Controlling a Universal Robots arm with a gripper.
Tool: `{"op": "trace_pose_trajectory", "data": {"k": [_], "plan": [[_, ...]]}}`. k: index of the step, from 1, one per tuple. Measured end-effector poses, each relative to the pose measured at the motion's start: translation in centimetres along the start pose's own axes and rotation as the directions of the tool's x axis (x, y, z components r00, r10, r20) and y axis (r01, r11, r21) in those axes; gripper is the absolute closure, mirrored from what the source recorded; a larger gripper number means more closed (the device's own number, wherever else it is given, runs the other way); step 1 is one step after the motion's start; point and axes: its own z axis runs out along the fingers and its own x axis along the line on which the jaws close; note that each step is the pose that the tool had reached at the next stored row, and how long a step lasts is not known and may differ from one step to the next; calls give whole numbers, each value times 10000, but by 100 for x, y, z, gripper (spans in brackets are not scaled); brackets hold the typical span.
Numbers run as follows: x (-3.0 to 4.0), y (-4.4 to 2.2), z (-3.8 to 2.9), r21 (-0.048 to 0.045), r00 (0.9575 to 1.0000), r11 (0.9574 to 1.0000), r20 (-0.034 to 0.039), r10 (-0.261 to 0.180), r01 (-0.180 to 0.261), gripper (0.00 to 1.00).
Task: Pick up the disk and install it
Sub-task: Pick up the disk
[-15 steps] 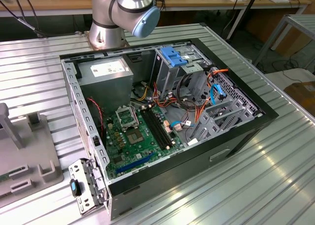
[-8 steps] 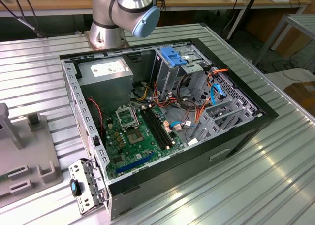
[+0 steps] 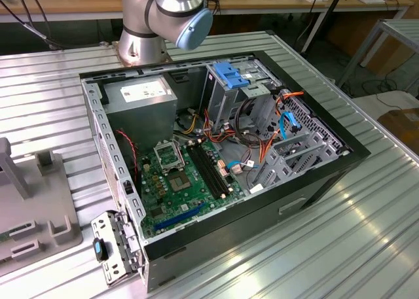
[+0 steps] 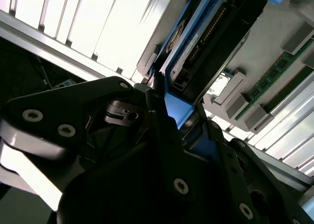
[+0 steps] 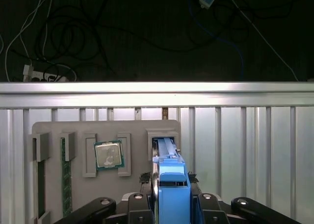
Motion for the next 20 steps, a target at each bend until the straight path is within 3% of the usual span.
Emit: {"op": "trace_pose_trajectory", "data": {"k": [20], "plan": [[-3, 1, -51, -8, 9999, 9999, 2, -152, 152, 63]]}}
